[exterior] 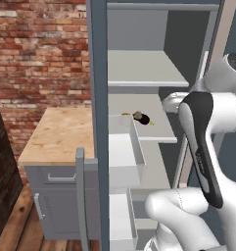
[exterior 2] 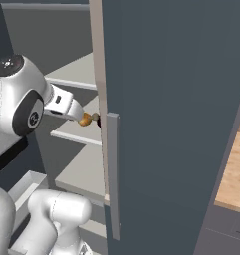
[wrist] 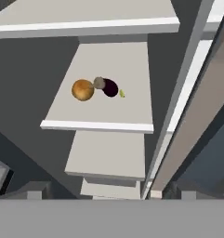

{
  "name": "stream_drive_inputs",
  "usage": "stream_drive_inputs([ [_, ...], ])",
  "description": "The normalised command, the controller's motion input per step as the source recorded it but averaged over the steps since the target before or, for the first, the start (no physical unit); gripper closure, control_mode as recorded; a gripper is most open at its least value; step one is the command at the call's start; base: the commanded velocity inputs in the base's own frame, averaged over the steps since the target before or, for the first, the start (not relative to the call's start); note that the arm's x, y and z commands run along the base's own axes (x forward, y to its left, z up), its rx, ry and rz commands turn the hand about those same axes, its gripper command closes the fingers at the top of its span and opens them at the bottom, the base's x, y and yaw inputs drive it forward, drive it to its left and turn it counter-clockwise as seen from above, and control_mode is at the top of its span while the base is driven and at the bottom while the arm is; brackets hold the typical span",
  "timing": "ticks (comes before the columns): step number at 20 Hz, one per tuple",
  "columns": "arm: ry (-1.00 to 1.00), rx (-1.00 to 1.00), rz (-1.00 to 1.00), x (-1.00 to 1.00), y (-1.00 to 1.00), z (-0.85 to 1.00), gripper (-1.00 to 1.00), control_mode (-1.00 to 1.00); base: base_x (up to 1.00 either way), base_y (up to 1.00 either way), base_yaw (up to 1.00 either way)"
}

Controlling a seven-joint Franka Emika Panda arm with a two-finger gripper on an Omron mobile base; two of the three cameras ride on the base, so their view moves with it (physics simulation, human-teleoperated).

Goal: Take the garlic and eggplant from the highest rack and move them to the second highest rack where the lemon wedge and potato are located, to maximize freezer space. Close the freezer door after rearranging.

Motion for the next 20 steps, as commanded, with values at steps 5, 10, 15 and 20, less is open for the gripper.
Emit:
stream_drive_inputs([
  [5, 0.01, 0.00, 0.00, -0.44, -0.07, 0.35, -1.00, -1.00, 0.00, 0.00, 0.00],
  [10, 0.02, 0.00, 0.00, -0.02, 0.00, 0.04, -1.00, 1.00, 0.00, 0.00, 0.00],
  [15, 0.00, 0.00, 0.00, 0.00, 0.00, 0.00, -1.00, 1.00, -0.74, -0.05, 0.00],
  [20, 0.00, 0.00, 0.00, 0.00, 0.00, 0.00, -1.00, 1.00, -1.00, -0.15, 0.01],
])
